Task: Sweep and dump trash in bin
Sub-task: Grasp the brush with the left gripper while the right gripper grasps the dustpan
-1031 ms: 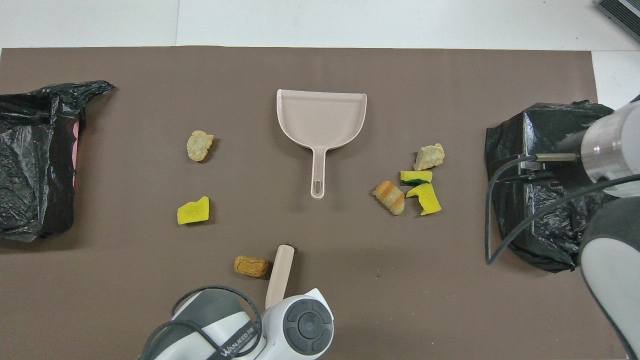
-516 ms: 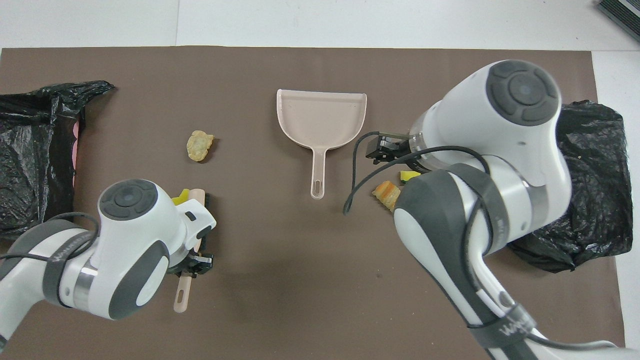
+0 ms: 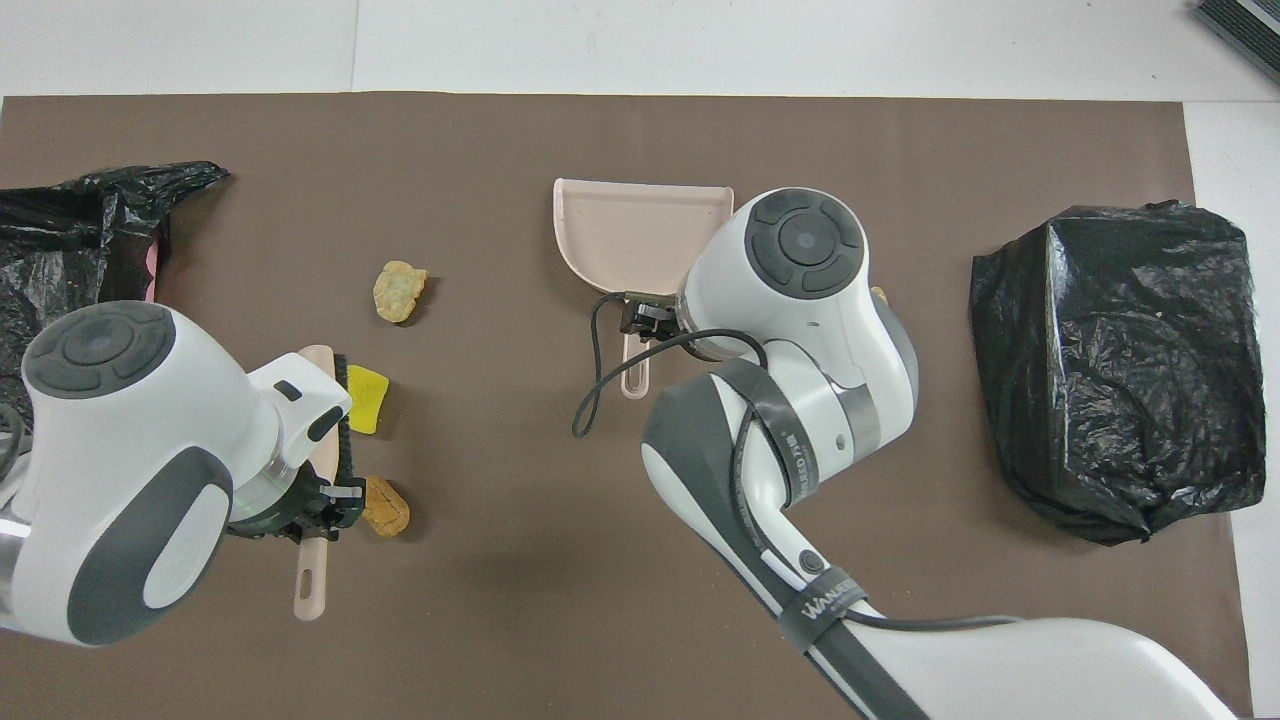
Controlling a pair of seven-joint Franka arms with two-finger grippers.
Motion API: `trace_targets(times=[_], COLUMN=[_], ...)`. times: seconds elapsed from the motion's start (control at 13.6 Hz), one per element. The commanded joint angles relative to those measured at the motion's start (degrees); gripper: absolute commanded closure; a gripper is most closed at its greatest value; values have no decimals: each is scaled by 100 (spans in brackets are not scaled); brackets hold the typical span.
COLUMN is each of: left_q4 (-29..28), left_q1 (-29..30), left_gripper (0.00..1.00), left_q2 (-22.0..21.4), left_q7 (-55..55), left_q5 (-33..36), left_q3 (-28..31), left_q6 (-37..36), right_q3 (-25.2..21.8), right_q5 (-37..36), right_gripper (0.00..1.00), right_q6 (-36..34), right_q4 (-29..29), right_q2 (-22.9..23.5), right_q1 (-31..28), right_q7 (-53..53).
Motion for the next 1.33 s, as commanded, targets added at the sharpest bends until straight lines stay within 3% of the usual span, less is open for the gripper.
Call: trace_targets(times=[0.0,0.44,0.81,1.25], left_q4=[-263,-1300,-1547,-1811], left_q1=[41,-126,-722,-1057], left_gripper=[100,100,100,100], left_q2=[-262,-1027,-941,-563], left_q7=[-1023,-2959,-4645,-6071], left_q5=[82,-6,-550,-1358], left_q3=[-53,-97,-97,-97], left_q6=[-171,-66,127,1399], right_q3=[-29,-12,-12,-12], right_q5=[29,-383,-577,-612], right_gripper=[0,0,0,0], right_q6=[257,346,416,600], right_q4=[291,335,335,344], right_q2=[449,704,740,810], right_q1=[196,372,294,285], right_q7=[167,158,123,79])
